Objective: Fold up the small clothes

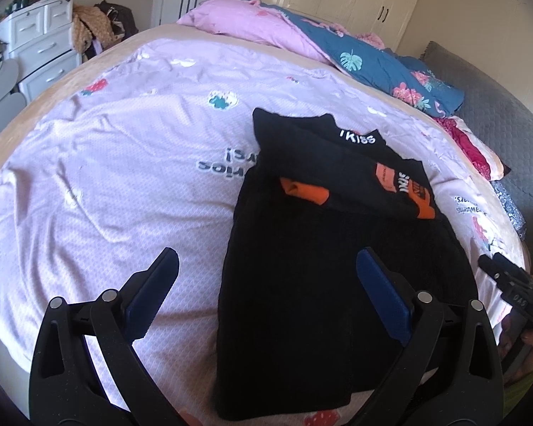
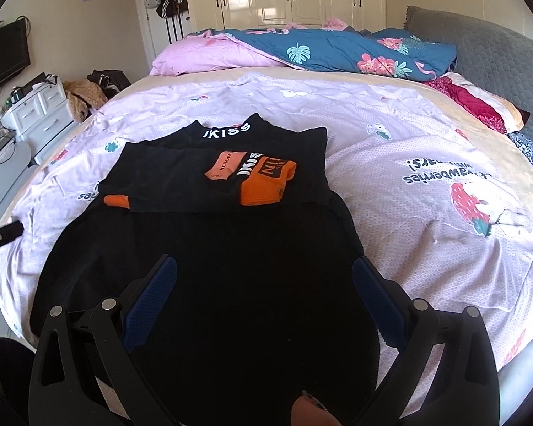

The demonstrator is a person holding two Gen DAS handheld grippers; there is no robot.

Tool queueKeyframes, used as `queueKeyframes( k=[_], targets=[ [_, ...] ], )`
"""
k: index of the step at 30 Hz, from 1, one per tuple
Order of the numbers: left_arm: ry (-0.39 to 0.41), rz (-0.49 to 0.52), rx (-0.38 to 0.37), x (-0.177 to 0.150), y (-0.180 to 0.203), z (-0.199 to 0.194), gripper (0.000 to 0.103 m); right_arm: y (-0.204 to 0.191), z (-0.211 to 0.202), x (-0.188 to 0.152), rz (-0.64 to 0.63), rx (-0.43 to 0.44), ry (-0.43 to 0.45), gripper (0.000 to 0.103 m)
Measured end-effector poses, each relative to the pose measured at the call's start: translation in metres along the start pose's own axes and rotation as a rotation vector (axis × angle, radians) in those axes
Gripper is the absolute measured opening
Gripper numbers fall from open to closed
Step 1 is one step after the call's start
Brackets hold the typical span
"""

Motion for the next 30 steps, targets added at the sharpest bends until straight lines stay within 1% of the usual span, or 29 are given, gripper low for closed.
queueKeyframes(
  k=[11, 17, 27, 29, 30],
  targets=[
    [-0.019, -0.005, 0.017, -0.019, -0.005, -0.010, 0.094, 0.014, -0.022, -0.009, 0.010, 0.009, 0.012, 0.098],
    [-0.057, 0.015, -0.007, -0.032, -0.002, -0.009, 0.094, 0.024, -0.027, -0.018, 0.011, 0.003, 0.002, 0.098],
    [-0.140, 0.035, -0.021, -0.060, -0.006, 0.001, 0.094, 0.037, -0.026, -0.042, -0.003, -0.021, -0.036, 0.098],
    [-0.152, 0.040, -0.022, -0.065, -0.006, 0.002, 0.089, 0.040, -0.025, -0.048, -0.004, -0.024, -0.045, 0.098],
    [-0.159, 0.041, -0.025, -0.066, -0.005, 0.002, 0.082, 0.041, -0.025, -0.050, -0.004, -0.025, -0.048, 0.098]
  ],
)
Point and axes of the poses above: each gripper's, at about its wrist camera, not at the fingertips, and z roughly the way its jaws point, y to its right, x to its top, the point moved 4 cm from there along z, roughly the way its jaws point, and after that the axes turned 3 degrees about -y, right-handed, at the moved point
